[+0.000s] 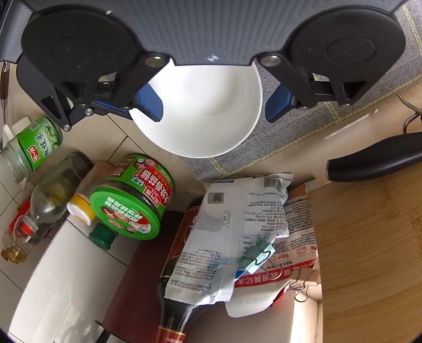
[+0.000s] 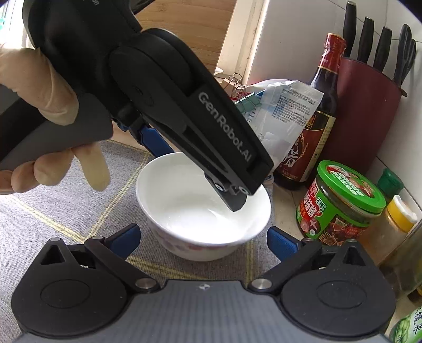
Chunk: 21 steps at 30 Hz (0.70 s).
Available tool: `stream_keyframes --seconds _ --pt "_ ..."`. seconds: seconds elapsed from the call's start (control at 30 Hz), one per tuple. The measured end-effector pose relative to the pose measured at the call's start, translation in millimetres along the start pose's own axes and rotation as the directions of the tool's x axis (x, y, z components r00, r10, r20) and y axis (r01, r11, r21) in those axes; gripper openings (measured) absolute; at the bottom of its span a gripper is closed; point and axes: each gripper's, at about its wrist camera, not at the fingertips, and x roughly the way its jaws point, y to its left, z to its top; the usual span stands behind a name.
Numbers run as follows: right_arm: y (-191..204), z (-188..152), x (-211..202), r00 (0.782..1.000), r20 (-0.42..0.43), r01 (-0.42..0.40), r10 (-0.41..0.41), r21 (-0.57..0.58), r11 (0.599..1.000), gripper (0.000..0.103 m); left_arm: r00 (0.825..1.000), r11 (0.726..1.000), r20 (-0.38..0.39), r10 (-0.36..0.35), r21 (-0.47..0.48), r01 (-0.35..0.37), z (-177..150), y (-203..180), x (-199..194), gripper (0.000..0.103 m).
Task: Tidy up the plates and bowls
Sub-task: 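Grasp the rim of that bowl with the left gripper and lift it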
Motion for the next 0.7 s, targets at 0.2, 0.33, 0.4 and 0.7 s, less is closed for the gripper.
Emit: stream_keyframes --seconds 0.2,0.33,0.4,0.7 --pt "-0.4 0.7 -1.4 1.0 0.019 -0.017 0.017 0.011 1.0 0.103 1.0 1.0 -0.002 0.002 0.024 -0.001 2.6 -2.9 2.6 0.081" --pt "-1.6 0.6 -2.9 0.999 0.033 -0.031 0.03 0.027 0.999 0.102 1.0 0.999 -0.015 0.001 0.038 0.0 4.0 -3.9 5.5 0.075" --pt "-0.8 0.4 -3.7 0.999 0.036 -0.029 0.027 0.034 0.999 0.101 1.0 0.999 -0.014 -0.002 0.039 0.003 4.1 -4.3 6.6 0.074" --pt "-2.7 -1.3 -3.5 0.999 0.042 -0.025 0.023 0.052 0.998 0.097 1.0 0.999 -0.014 -0.006 0.054 0.007 5.3 -5.2 9.9 0.074"
